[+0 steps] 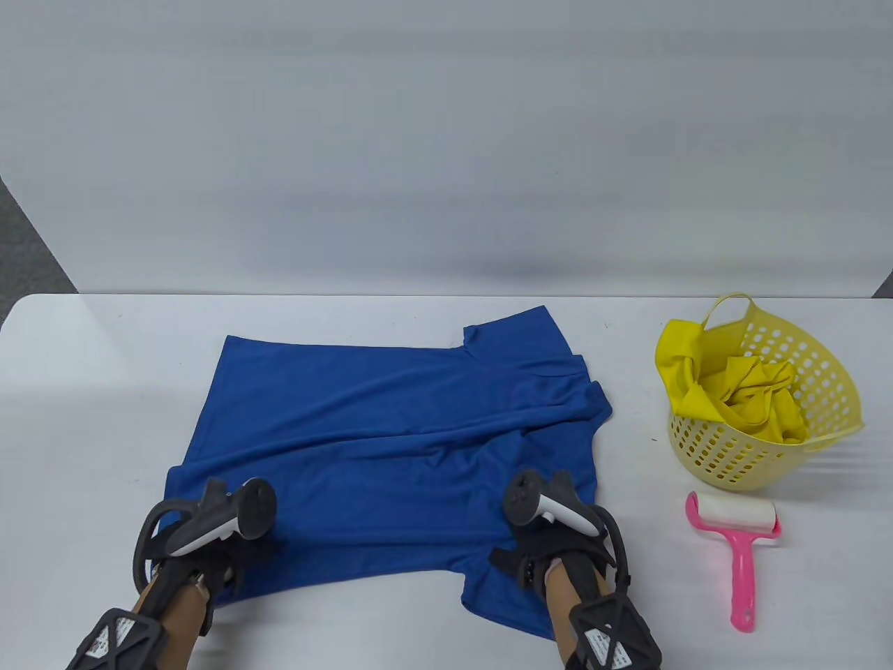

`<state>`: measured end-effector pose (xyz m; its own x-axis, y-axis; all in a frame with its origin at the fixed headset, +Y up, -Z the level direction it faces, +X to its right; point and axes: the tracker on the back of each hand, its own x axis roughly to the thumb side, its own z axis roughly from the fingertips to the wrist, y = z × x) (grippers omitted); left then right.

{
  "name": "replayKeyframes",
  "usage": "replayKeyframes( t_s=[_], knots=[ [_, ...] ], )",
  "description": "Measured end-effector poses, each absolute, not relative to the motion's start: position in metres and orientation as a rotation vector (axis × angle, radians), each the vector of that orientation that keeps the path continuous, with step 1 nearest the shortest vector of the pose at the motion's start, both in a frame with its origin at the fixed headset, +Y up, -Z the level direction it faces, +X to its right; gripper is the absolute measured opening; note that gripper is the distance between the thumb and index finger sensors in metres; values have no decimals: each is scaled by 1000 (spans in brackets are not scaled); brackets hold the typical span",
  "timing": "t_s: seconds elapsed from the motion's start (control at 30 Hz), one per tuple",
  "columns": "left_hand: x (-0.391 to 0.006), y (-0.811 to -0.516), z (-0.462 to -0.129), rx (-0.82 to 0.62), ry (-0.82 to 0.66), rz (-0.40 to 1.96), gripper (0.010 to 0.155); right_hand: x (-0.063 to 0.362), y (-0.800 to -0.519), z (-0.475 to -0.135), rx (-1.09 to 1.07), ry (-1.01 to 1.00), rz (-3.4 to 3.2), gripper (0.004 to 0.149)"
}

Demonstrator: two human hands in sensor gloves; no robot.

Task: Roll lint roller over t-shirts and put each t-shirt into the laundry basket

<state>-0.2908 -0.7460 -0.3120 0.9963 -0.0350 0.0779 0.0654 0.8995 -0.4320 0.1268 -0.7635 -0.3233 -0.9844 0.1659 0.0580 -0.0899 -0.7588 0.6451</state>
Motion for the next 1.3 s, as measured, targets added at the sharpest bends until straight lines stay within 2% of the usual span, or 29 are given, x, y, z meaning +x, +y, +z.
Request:
replayKeyframes(
  t_s=[0.07,0.13,0.23,0.27,0.3,0.37,0.4,0.43,0.5,0.63,0.67,0.73,0.77,0.8,0.87,0.97,1.17,1.23,1.3],
  knots=[
    [-291,-742,-310,-463,-78,-14,56,132,-754,-314,120,982,2838,67],
    [-289,-741,-308,-407,-42,-58,54,133,-739,-307,52,845,2893,67],
    [-279,-741,-302,-230,-33,-148,66,126,-725,-298,11,585,3058,69],
    [-276,-743,-302,-248,-61,-152,74,125,-727,-297,29,589,3063,70],
    [-272,-748,-302,-301,-90,-151,81,124,-734,-298,38,693,3036,70],
    [-268,-757,-302,-416,-85,-150,89,126,-748,-295,24,872,2906,69],
    [-268,-762,-302,-458,-86,-151,93,125,-749,-293,25,876,2882,70],
    [-267,-767,-302,-501,-95,-156,98,123,-745,-291,40,814,2946,68],
    [-268,-771,-302,-530,-111,-197,107,124,-739,-288,71,820,3019,66],
    [-270,-771,-302,-564,-132,-203,115,125,-733,-286,50,663,3065,63],
    [-270,-771,-301,-565,-143,-201,117,124,-732,-286,53,607,3097,64],
    [-271,-770,-299,-552,-167,-163,114,121,-738,-286,168,467,3156,75],
    [-271,-770,-299,-552,-180,-142,113,119,-742,-287,240,503,3143,81],
    [-270,-770,-299,-559,-196,-118,113,117,-752,-289,326,644,3082,83],
    [-267,-771,-298,-560,-205,-127,114,116,-770,-290,253,895,2960,87],
    [-261,-783,-298,-618,-213,-209,122,121,-791,-295,228,1080,2926,93],
    [-259,-786,-298,-651,-191,-230,132,137,-791,-299,164,1088,2893,98],
    [-257,-784,-297,-632,-206,-244,132,137,-788,-298,184,1037,2890,98],
    [-260,-783,-296,-619,-216,-214,130,144,-775,-298,180,868,2896,93]
  ],
)
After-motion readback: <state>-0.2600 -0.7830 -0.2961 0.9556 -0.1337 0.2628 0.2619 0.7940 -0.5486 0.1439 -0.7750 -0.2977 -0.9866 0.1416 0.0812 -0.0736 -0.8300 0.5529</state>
